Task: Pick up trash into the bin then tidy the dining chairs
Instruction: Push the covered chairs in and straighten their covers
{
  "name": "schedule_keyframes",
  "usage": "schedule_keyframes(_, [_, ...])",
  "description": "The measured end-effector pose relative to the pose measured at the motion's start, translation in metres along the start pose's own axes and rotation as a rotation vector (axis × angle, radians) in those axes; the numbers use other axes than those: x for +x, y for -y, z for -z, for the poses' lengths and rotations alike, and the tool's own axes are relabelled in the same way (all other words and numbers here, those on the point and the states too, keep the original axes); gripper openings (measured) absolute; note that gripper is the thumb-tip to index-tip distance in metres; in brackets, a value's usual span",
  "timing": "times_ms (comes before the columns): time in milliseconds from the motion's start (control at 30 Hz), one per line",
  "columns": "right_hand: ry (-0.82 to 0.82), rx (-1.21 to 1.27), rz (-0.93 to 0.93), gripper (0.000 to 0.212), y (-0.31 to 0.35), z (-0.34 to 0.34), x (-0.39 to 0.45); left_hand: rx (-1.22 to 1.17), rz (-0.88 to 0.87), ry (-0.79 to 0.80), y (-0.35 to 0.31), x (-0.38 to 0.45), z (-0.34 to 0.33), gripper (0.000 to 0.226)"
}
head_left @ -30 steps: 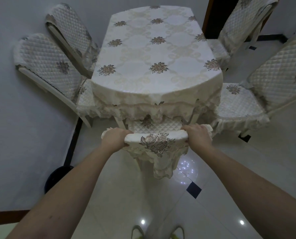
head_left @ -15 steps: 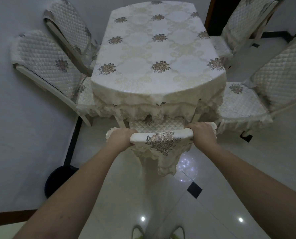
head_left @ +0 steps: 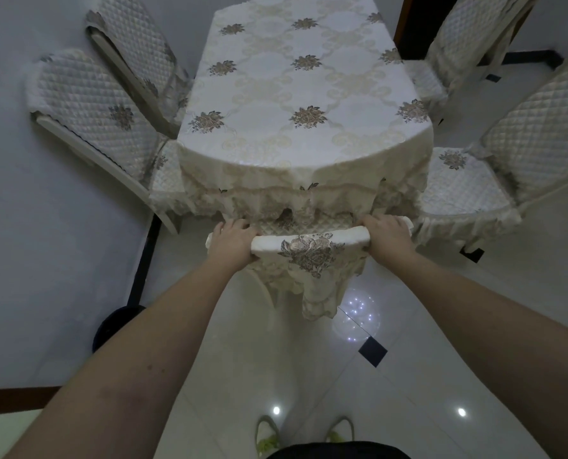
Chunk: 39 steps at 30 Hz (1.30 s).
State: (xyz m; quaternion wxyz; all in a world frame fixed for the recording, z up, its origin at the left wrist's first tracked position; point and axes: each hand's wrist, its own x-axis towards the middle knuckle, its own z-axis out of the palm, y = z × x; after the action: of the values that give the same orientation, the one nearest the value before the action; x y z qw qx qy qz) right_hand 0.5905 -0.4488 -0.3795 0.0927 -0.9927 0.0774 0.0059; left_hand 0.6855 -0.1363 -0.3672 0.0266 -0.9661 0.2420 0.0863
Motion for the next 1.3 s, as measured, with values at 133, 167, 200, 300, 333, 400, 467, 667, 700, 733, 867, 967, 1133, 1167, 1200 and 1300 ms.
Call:
schedule_keyframes(133, [-0.003,0.051,-0.06,0.055,-0.001,-0.002,-0.009,-0.042,0.031,-0.018,-0.002,-0.006,0.001,0.051])
schedule_keyframes(167, [-0.014,0.062,-0.059,0.052,-0.001,-0.003,-0.013,-0.07,0.054,-0.025,-0.003,-0.009,0.0,0.052])
schedule_keyframes(200, [-0.028,0.066,-0.045,0.048,-0.003,-0.004,-0.017,-0.103,0.072,-0.036,-0.004,-0.012,-0.001,0.054])
schedule_keyframes(300, [-0.028,0.009,0.017,0.041,-0.005,0.002,-0.025,-0.127,0.079,-0.067,-0.005,-0.024,-0.004,0.054])
schedule_keyframes(333, [-0.017,-0.025,0.027,0.041,-0.005,0.005,-0.026,-0.109,0.061,-0.075,-0.005,-0.027,-0.004,0.051])
schedule_keyframes(400, [-0.005,-0.069,0.033,0.04,-0.003,0.009,-0.028,-0.077,0.03,-0.08,-0.006,-0.033,-0.004,0.046])
schedule_keyframes(467, [-0.005,-0.049,0.03,0.038,-0.001,0.009,-0.03,-0.079,0.031,-0.086,-0.007,-0.036,-0.003,0.046])
schedule_keyframes(667, [0.02,0.05,-0.035,0.04,0.006,0.01,-0.031,-0.123,0.063,-0.079,-0.016,-0.046,0.002,0.06])
schedule_keyframes(700, [0.028,0.048,-0.036,0.045,0.007,0.01,-0.034,-0.123,0.072,-0.052,-0.019,-0.049,0.004,0.063])
schedule_keyframes(733, [0.035,0.045,-0.03,0.052,0.008,0.012,-0.037,-0.124,0.077,-0.031,-0.023,-0.053,0.007,0.067])
schedule_keyframes(867, [0.085,0.041,0.005,0.073,0.014,0.019,-0.059,-0.13,0.021,-0.009,-0.043,-0.073,0.012,0.084])
schedule_keyframes(967, [0.099,0.007,0.016,0.073,0.015,0.025,-0.08,-0.09,-0.011,0.005,-0.057,-0.089,0.01,0.089])
schedule_keyframes(1133, [0.043,-0.032,-0.014,0.069,0.013,0.045,-0.114,-0.092,-0.032,-0.044,-0.069,-0.114,0.008,0.078])
schedule_keyframes(1167, [0.025,-0.028,-0.027,0.069,0.015,0.05,-0.12,-0.083,-0.07,-0.076,-0.071,-0.116,0.011,0.072])
schedule_keyframes(1200, [0.01,-0.024,-0.039,0.068,0.018,0.055,-0.126,-0.061,-0.122,-0.127,-0.075,-0.119,0.016,0.066])
schedule_keyframes(1300, [0.005,-0.03,-0.066,0.066,0.029,0.075,-0.145,-0.039,-0.275,-0.292,-0.093,-0.124,0.038,0.058])
